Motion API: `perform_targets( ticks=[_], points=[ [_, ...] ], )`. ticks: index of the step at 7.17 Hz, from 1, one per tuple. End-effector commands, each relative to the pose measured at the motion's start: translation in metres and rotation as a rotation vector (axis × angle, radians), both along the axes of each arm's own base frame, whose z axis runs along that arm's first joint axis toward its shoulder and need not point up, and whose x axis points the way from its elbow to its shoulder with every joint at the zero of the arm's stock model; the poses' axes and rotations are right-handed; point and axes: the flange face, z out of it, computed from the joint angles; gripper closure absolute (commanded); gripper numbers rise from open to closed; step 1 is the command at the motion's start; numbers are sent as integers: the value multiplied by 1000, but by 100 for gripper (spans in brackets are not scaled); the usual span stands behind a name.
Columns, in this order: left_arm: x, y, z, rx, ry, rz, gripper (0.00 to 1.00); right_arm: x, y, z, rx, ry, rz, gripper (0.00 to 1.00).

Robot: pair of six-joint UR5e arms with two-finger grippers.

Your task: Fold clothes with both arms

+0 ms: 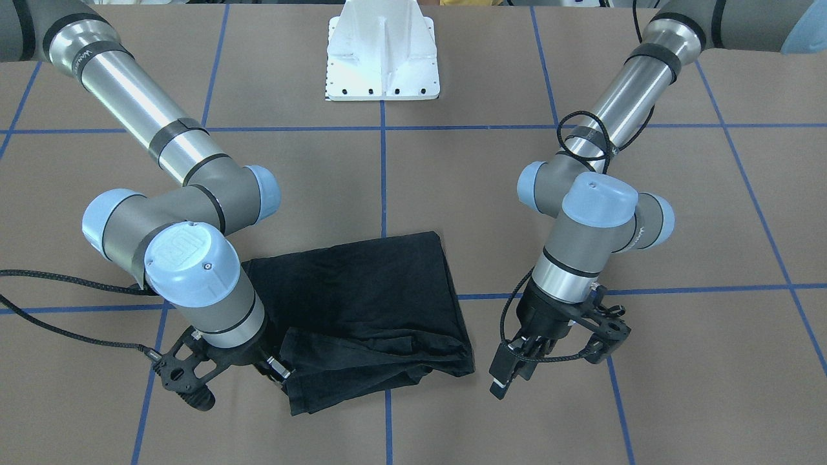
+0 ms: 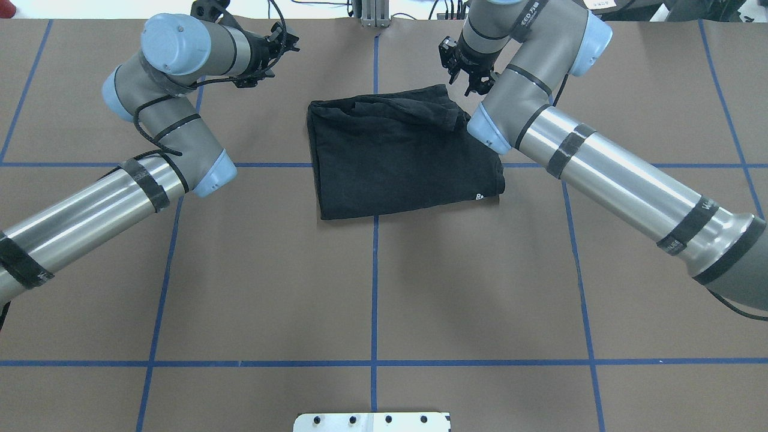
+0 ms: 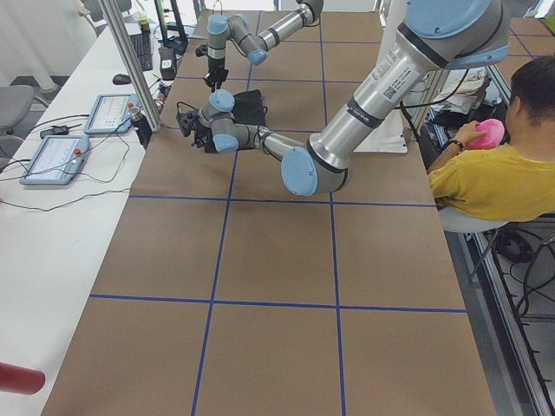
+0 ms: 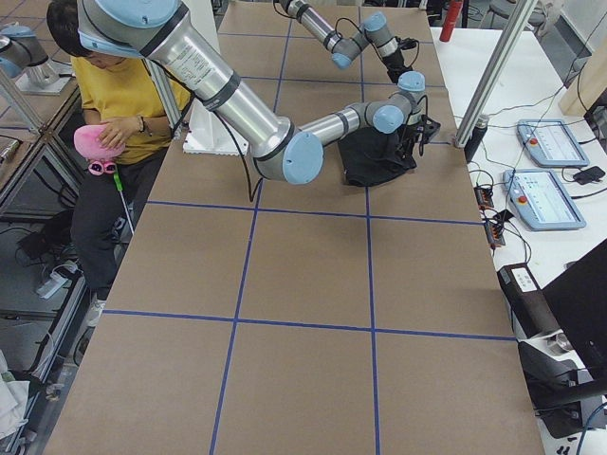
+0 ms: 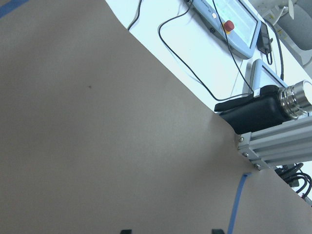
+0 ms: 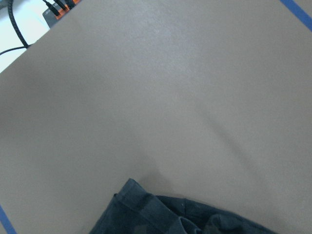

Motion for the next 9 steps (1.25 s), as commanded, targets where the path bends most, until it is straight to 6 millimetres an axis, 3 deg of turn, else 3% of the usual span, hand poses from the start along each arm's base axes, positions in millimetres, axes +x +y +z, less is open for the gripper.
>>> perform_targets(
  ticks=[1,2,3,4,5,6,7,9],
  points=[
    [-10,1,-5,25,11,1,0,25,-21,-8,22,-17,-23,0],
    [-20,15,-15,39,37,28,0,26,-21,-10,26,-20,-26,0],
    [-35,23,-14,58,48,96,0,45,-28,-8,22,-36,-40,0],
    [-59,46,6,162,-17,139,0,81,-28,21,57,-36,-94,0],
    [-88,80,32,306,-125,195,0,134,-7,78,161,1,-180,0],
    [-127,104,46,407,-277,246,0,189,14,138,252,59,-271,0],
    [-167,128,53,485,-425,301,0,237,29,180,306,114,-380,0],
    [-242,174,106,603,-589,443,0,349,75,260,404,192,-545,0]
  ],
)
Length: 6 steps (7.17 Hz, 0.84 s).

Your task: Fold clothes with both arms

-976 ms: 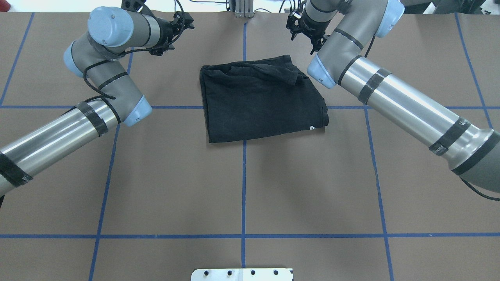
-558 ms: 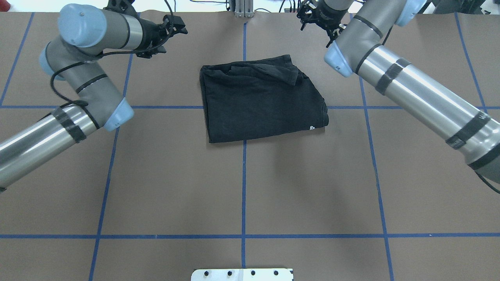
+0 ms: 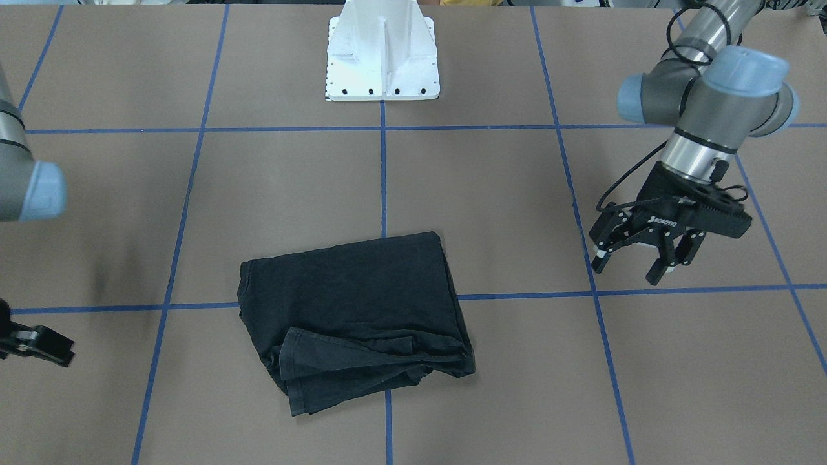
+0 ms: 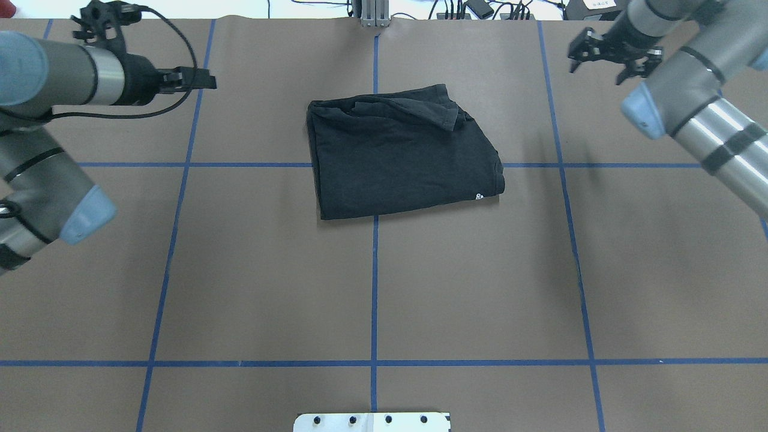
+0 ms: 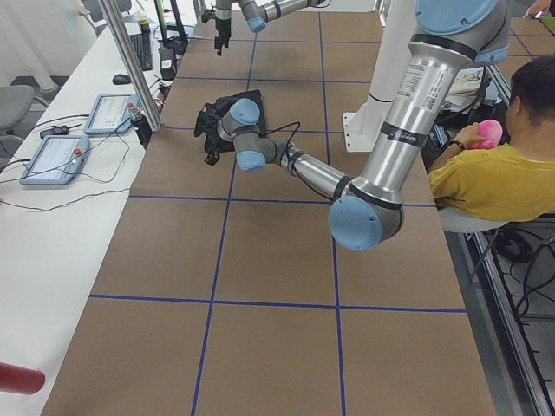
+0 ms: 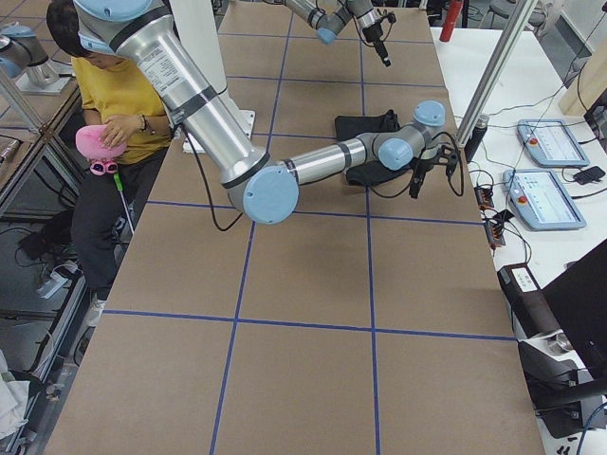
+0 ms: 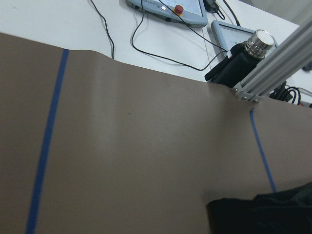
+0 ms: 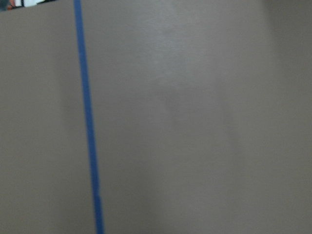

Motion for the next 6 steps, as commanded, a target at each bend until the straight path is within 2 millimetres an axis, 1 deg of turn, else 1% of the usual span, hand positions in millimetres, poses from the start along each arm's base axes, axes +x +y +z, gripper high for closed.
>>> perform_targets(
  ticks=[1,2,3,4,5,6],
  points=[
    [-109,34,62,130,-181,166,0,105,48,81,62,32,-167,0],
    [-175,46,101,185,-261,217,0,146,68,115,84,50,-214,0],
    [-213,49,118,234,-316,245,0,181,92,145,97,58,-239,0],
    [-240,56,138,221,-355,289,0,210,115,172,108,46,-272,0],
    [-246,56,151,178,-402,351,0,231,122,181,93,41,-304,0],
    [-246,57,172,90,-406,383,0,252,125,178,71,37,-294,0]
  ],
)
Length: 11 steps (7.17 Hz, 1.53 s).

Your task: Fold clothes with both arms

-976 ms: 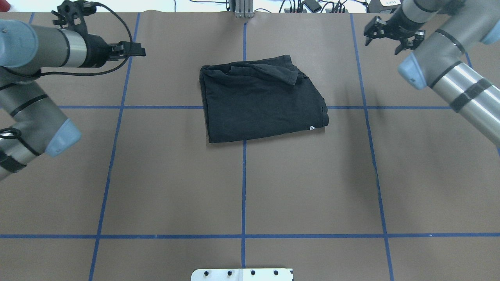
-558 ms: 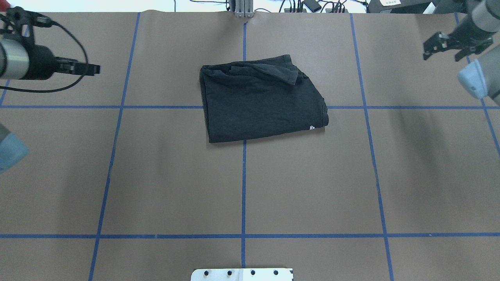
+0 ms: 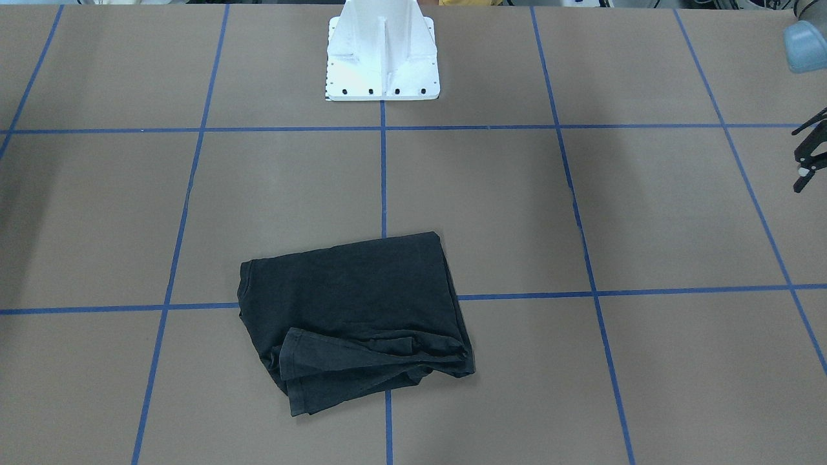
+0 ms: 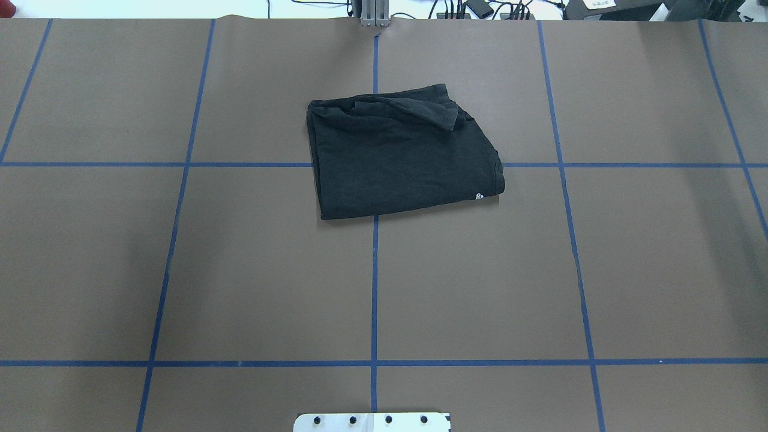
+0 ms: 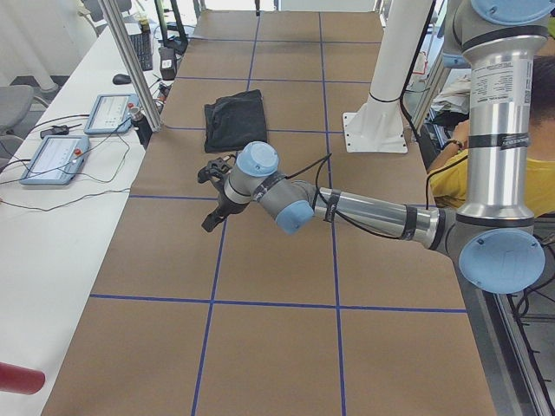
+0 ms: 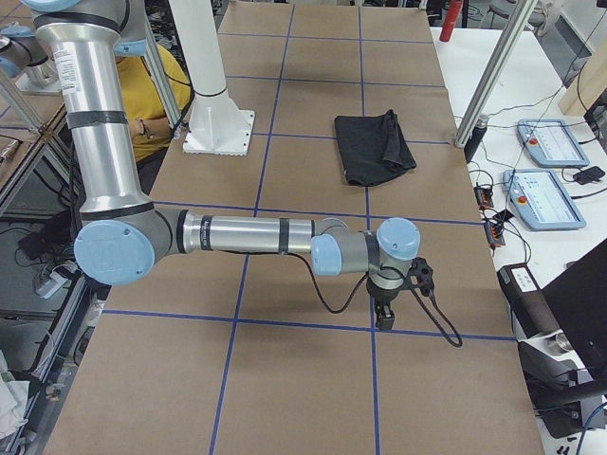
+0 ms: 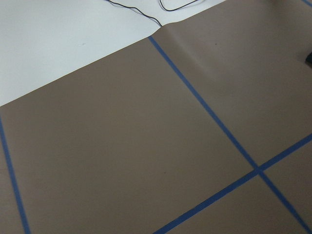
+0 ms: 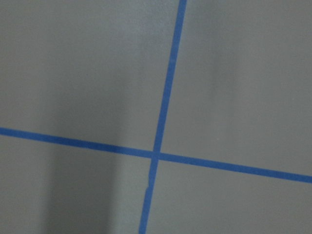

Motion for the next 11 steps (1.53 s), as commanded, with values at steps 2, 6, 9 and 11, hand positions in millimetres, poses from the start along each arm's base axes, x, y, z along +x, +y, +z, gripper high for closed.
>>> perform_targets(
  ticks=[2,6,9,11],
  points=[
    [-10,6,42,-216,-53,26,0,36,12,-21,-40,4,2,0],
    [-35,16,67,-389,98,-17,0,34,40,0,-88,-3,2,0],
    [-50,16,67,-373,85,-48,0,9,40,-13,-59,7,-42,0],
    [-65,16,69,-339,13,-85,0,-4,55,-41,-37,3,-34,0]
  ],
)
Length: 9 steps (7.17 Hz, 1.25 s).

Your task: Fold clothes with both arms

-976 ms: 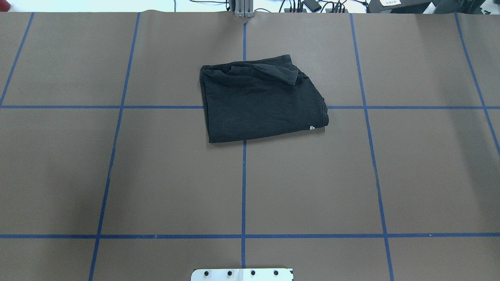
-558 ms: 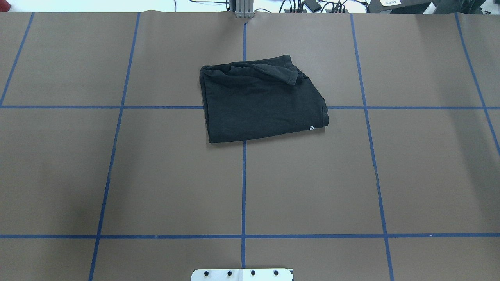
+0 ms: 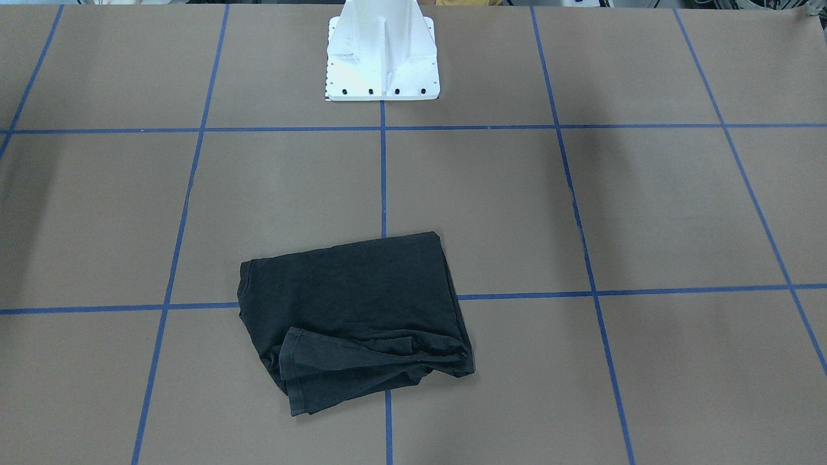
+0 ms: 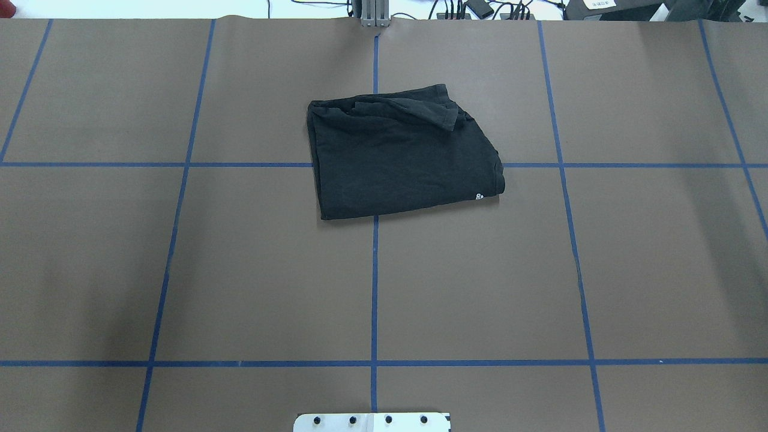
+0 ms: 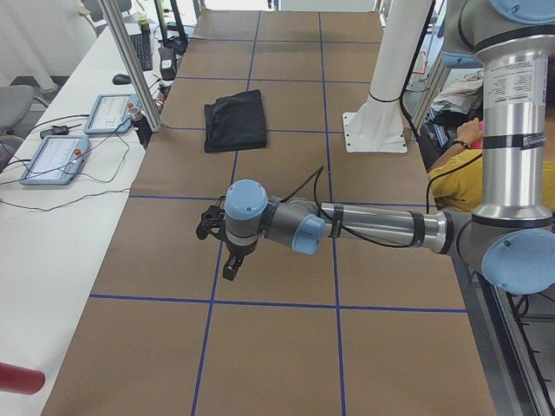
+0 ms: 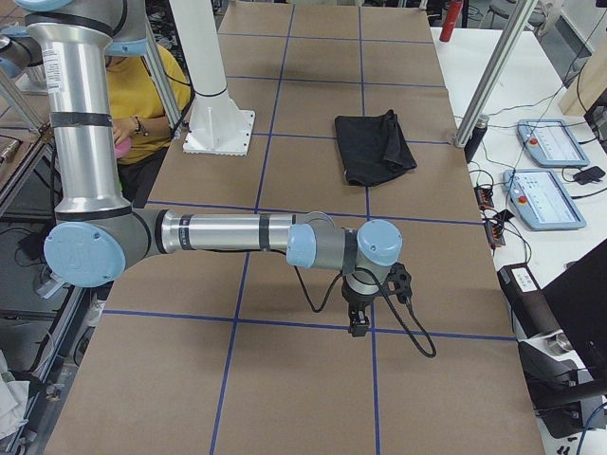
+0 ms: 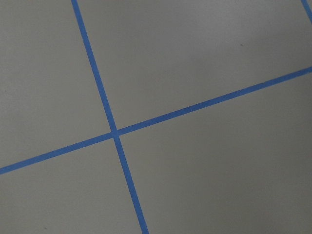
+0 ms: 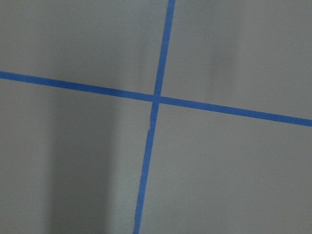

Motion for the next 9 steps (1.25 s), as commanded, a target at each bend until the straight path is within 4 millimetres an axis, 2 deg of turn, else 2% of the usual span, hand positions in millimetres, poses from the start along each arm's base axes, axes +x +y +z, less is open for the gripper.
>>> perform_targets(
  ticks=[1,2,4,5,6,7,8,9],
  points=[
    [-11,3,4,2,-29,-19,0,-14,30,-29,16,-1,16,0],
    [-10,4,3,-6,-22,-20,0,-16,47,-39,22,3,24,0],
    [-9,2,16,-39,-21,-20,0,-17,48,-41,24,-8,24,0],
    [-9,3,17,-41,-18,-20,0,-17,50,-33,0,-12,25,0],
    [-10,7,16,-38,-14,-19,0,-18,51,-30,-3,-17,24,0],
    [-9,21,21,-45,2,-16,0,-16,51,-30,0,-6,26,0],
    [-10,24,20,-44,2,-18,0,-16,51,-29,-1,0,26,0],
    [-9,25,8,-34,3,-18,0,-14,51,-27,-2,26,25,0]
  ],
)
